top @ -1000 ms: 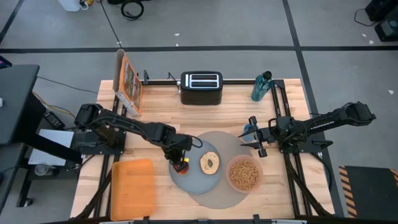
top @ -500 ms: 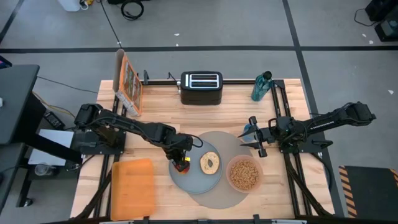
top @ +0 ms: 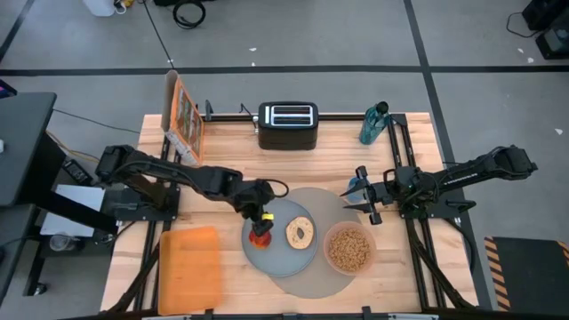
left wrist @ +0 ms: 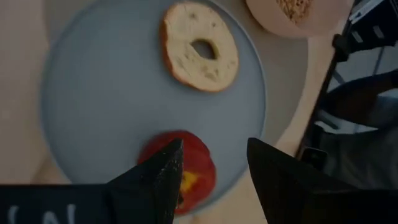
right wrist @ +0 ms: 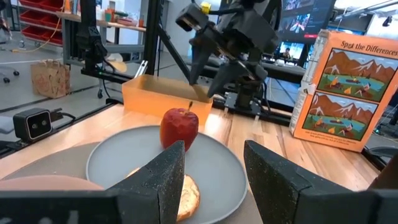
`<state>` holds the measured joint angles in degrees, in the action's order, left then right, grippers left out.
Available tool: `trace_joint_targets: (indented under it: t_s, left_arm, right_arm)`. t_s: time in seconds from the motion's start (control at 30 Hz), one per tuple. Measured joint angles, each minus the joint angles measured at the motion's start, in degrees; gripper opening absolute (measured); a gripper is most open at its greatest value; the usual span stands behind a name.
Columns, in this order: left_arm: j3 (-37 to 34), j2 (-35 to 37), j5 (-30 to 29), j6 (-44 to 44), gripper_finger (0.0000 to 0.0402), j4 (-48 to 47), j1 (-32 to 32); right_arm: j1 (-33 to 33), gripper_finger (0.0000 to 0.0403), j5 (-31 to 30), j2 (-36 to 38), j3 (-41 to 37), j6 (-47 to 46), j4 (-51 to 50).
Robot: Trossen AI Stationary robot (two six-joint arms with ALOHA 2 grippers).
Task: Arrange a breakfast setting
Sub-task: Put the spoon in the brown table mat to the right of the grey plate
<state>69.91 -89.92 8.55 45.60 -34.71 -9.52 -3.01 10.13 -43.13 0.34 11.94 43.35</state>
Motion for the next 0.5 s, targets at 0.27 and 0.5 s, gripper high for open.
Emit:
trace_joint_targets:
  t_s: [0.27, 0.5]
  left_arm:
    - [0.0, 0.6, -8.9, -10.6, 0.0187, 0.0, -0.2]
    - [0.0, 0.6, -18.3, -20.4, 0.0183, 0.9, -3.2]
  right_arm:
    - [0.0, 0.0174, 0.0, 0.0, 0.0, 0.0, 0.1]
    - [-0.1, 0.0174, 0.0, 0.0, 0.0, -0.4, -0.1]
